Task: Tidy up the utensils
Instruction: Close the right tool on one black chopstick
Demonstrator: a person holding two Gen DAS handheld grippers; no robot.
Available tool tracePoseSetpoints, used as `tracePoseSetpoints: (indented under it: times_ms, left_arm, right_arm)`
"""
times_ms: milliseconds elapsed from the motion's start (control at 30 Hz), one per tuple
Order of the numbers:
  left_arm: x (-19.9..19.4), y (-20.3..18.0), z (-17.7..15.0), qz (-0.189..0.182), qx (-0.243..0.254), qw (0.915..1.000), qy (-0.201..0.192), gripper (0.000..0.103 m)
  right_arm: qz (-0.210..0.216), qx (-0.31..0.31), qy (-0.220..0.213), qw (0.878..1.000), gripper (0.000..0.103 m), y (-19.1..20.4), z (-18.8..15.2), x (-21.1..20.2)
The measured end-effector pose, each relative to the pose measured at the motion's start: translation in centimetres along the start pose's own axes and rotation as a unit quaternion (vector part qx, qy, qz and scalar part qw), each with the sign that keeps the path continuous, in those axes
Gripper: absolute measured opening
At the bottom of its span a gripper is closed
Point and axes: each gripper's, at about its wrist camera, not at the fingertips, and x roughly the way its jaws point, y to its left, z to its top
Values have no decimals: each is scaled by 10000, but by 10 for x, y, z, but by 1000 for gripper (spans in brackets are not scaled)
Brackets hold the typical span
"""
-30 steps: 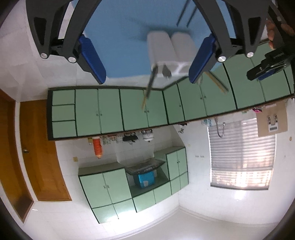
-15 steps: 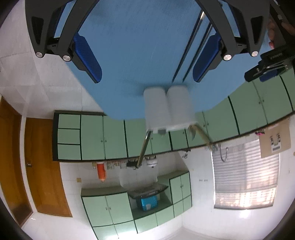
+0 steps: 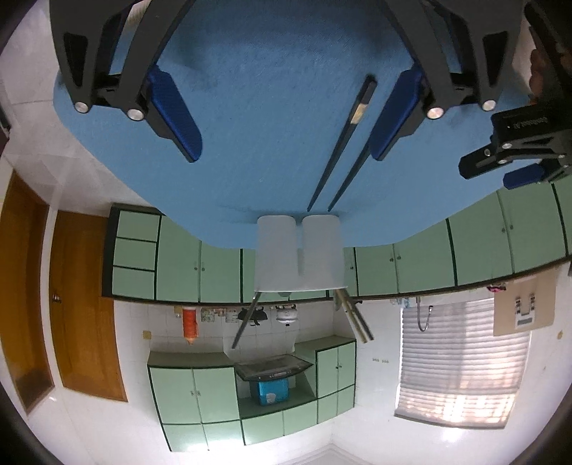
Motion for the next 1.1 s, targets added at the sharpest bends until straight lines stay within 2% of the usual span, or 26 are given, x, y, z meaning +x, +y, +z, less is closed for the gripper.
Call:
tracePoseSetpoints:
  times_ms: [300,667,800,967,1100]
  left_arm:
    - [-9,5,-6,20,-104,9999,-28,96]
    - [-7,3,-6,-33,-178,9998,-43,96]
    - [-8,5,-8,-48,-184,9998,-33,96]
    - [-8,4,-7,-59,-205,9998,-29,96]
    - [-8,1,-7,-79,-201,9998,-23,96]
  right_arm:
    - [103,-209,129,9996,68,18,-7,1]
    - [100,-194,209,9995,34,24,-16,3]
    - [203,-239,246,9992,29,28,-19,4]
    - [221,-347,243,9989,15,35,-24,4]
    - [257,-411,232,9986,9,38,-25,3]
